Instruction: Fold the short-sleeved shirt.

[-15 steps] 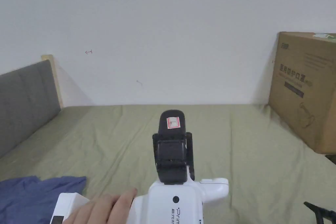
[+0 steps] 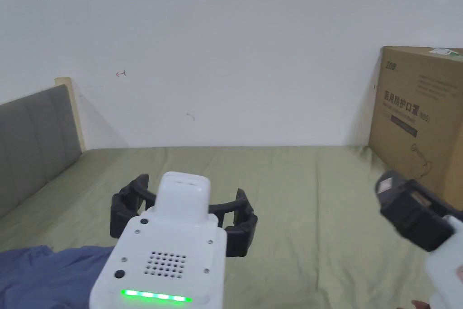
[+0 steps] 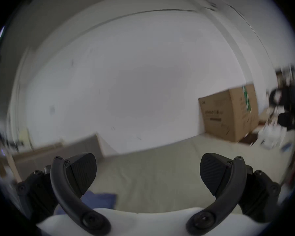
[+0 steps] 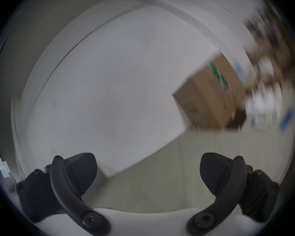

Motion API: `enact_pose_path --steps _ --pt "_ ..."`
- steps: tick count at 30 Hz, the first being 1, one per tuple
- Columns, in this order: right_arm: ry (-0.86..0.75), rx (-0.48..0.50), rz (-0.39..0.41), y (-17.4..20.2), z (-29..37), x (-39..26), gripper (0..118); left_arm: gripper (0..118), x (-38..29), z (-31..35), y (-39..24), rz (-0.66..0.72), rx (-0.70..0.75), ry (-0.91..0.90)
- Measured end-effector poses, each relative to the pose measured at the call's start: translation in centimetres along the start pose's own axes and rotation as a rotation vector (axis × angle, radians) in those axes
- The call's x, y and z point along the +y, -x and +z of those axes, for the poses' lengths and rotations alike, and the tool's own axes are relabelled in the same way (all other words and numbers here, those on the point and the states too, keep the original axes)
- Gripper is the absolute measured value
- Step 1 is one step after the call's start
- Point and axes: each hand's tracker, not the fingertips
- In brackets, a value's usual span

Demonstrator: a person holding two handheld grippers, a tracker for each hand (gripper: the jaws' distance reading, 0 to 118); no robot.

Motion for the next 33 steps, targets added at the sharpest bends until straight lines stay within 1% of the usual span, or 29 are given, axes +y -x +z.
enact_pose_path --steps 1,2,3,4,5,7,8,11,15,16,19,24,27,31,33 --pt "0.008 0.003 0.133 1.2 0.1 -0.5 118 118 -0.3 0.0 0.4 0.034 0.008 0.010" --pt "0.021 -0.021 0.253 2.3 0.1 -1.2 118 118 -0.7 0.1 0.4 0.063 -0.002 -0.009" --pt "0.043 -0.053 0.356 3.1 0.0 -1.9 118 118 -1.0 0.2 0.7 0.088 -0.001 -0.023" --pt "0.055 -0.075 0.429 3.3 0.0 -2.7 118 118 -1.3 0.4 0.9 0.110 0.008 -0.036" --pt "0.062 -0.077 0.465 3.7 0.0 -3.4 118 118 -1.4 0.6 1.1 0.123 0.011 -0.050" --pt "0.074 -0.026 0.467 3.9 0.2 -4.4 118 118 -1.7 1.0 1.3 0.129 0.020 -0.065" --pt "0.079 -0.020 0.459 3.6 0.3 -4.6 118 118 -1.7 1.1 1.4 0.131 0.028 -0.072" --pt "0.091 -0.022 0.456 3.9 0.2 -5.2 118 118 -1.5 1.1 1.6 0.135 0.067 -0.081" --pt "0.085 -0.026 0.402 3.4 0.1 -5.0 118 118 -1.6 0.9 1.9 0.129 0.075 -0.065" --pt "0.091 -0.034 0.390 3.2 0.1 -4.8 118 118 -1.7 1.0 1.8 0.112 0.071 -0.064" --pt "0.121 -0.021 0.361 2.8 -0.2 -4.6 118 118 -2.0 1.4 1.0 -0.001 0.071 -0.085" --pt "0.142 -0.018 0.324 2.6 -0.1 -4.6 118 118 -2.3 1.5 0.5 -0.011 0.014 -0.083" --pt "0.135 -0.026 0.328 2.4 0.0 -4.6 118 118 -2.5 1.5 0.5 -0.013 0.030 -0.077" --pt "0.117 -0.025 0.356 2.4 0.0 -4.3 118 118 -2.5 1.4 0.7 -0.001 0.031 -0.070" --pt "0.108 -0.031 0.353 2.5 0.0 -4.1 118 118 -2.4 1.3 0.9 0.007 0.032 -0.063"
